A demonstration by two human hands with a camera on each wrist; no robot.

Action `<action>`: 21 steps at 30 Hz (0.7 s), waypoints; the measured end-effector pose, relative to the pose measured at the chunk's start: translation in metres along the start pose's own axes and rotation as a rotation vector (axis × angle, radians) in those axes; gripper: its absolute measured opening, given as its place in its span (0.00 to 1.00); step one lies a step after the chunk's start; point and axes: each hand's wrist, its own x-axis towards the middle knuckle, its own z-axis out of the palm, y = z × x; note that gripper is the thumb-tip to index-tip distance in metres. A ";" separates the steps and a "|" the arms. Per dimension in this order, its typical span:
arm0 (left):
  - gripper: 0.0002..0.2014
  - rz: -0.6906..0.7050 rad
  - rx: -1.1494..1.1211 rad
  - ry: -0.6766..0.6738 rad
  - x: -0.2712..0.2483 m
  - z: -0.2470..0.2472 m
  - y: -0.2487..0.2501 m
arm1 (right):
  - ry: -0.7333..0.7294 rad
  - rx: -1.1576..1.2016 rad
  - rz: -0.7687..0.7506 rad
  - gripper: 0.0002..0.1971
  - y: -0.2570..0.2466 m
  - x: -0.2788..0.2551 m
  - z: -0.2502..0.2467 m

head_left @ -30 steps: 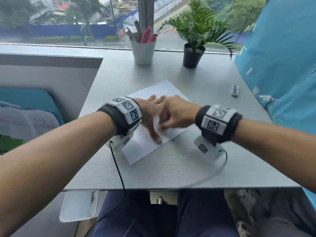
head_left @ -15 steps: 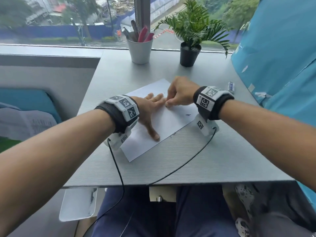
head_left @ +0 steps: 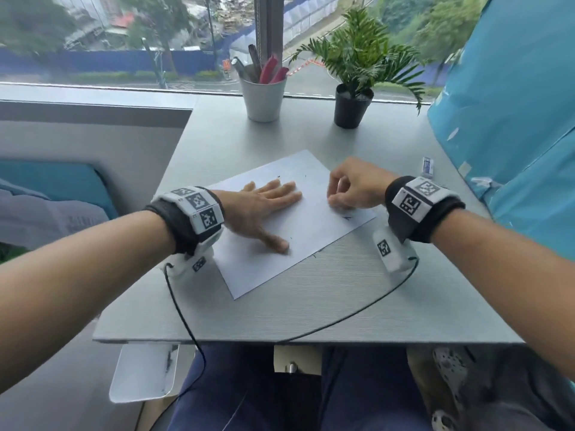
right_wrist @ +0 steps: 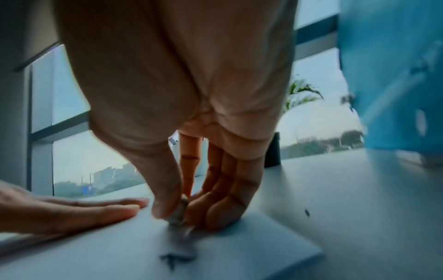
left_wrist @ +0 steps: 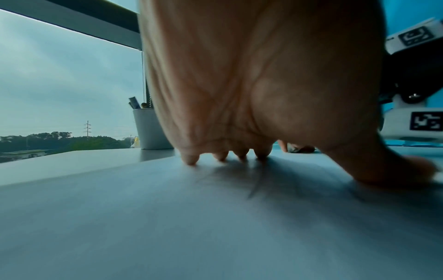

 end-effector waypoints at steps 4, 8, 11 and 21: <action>0.49 -0.194 0.290 0.098 -0.023 -0.003 -0.019 | 0.010 0.040 -0.005 0.04 0.003 0.002 0.000; 0.40 0.042 0.337 0.201 -0.030 -0.005 0.016 | -0.027 0.025 -0.002 0.04 0.001 0.005 -0.004; 0.39 0.372 0.221 0.100 -0.019 0.013 0.070 | -0.024 0.008 -0.013 0.04 -0.003 0.005 -0.006; 0.40 0.129 0.049 -0.064 -0.028 0.022 0.011 | -0.004 0.040 0.028 0.05 -0.002 0.003 -0.004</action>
